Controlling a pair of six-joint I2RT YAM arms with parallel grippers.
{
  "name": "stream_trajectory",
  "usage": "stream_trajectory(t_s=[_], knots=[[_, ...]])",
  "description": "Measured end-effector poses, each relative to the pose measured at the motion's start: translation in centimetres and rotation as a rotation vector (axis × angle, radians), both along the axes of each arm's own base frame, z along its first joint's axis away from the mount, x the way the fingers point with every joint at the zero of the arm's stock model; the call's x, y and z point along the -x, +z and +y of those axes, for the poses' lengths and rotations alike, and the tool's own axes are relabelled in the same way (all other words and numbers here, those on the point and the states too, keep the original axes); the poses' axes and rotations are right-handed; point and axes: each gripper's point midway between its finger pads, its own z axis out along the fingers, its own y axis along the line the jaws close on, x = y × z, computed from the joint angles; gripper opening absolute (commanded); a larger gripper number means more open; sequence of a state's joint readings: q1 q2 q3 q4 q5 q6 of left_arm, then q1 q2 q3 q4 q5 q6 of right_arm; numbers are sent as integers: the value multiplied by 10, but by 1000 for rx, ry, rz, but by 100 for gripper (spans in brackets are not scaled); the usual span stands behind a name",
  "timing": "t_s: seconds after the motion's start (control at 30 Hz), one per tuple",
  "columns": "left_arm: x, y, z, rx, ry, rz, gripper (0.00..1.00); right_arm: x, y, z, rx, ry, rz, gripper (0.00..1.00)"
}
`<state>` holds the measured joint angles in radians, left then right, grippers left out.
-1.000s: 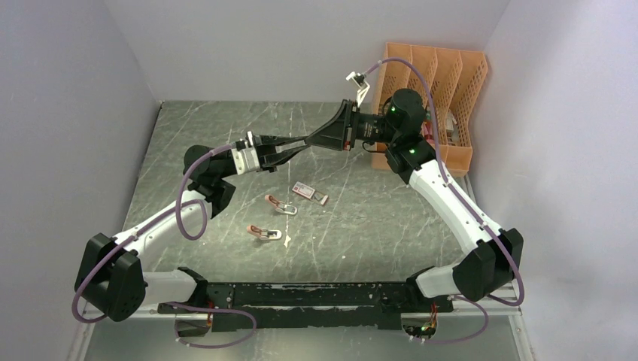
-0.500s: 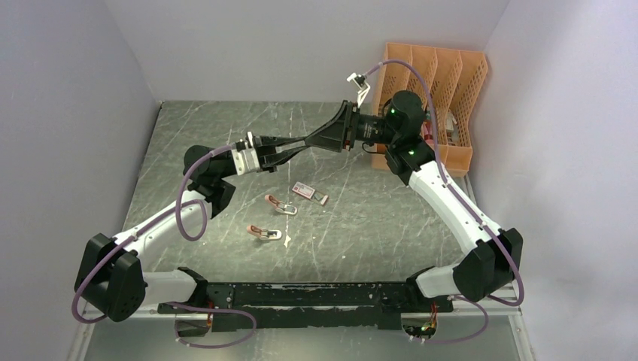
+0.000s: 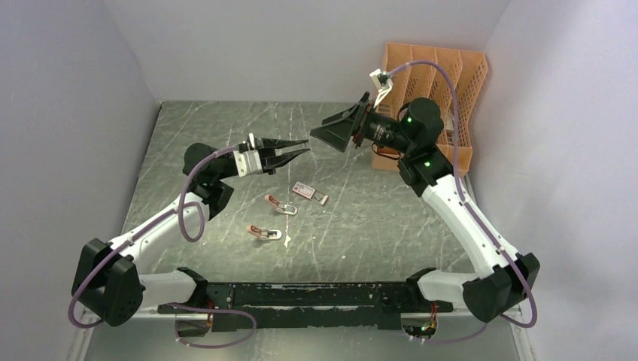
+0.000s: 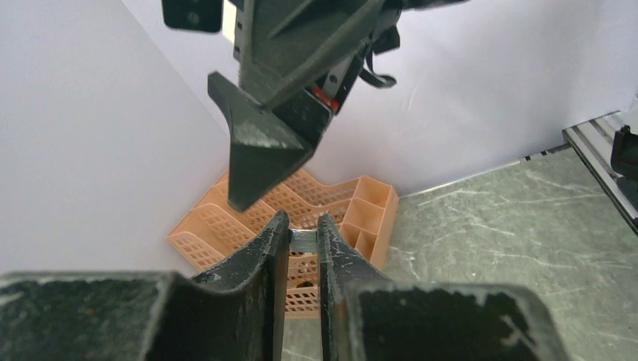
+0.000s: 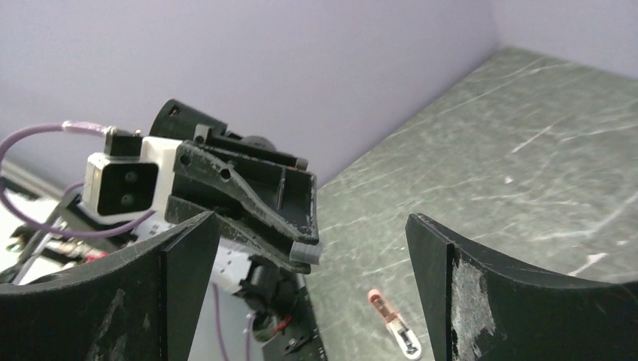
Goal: Load the staples into the stapler
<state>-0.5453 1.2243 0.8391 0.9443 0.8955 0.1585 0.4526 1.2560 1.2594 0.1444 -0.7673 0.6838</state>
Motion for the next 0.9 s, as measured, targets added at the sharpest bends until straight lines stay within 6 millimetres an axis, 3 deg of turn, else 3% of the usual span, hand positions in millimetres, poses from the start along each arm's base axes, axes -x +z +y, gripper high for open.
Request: stream_trajectory(t_s=[0.17,0.6,0.9], knots=[[0,-18,-3,-71,4,29,7,-12,3,-16,29,-155,-43,100],[24,-112,-35,-407,-24,120,7,-41,-26,-43,151,-391,-7,100],[46,-189,-48,-658,-46,204,7,-59,-40,-98,259,-716,25,100]])
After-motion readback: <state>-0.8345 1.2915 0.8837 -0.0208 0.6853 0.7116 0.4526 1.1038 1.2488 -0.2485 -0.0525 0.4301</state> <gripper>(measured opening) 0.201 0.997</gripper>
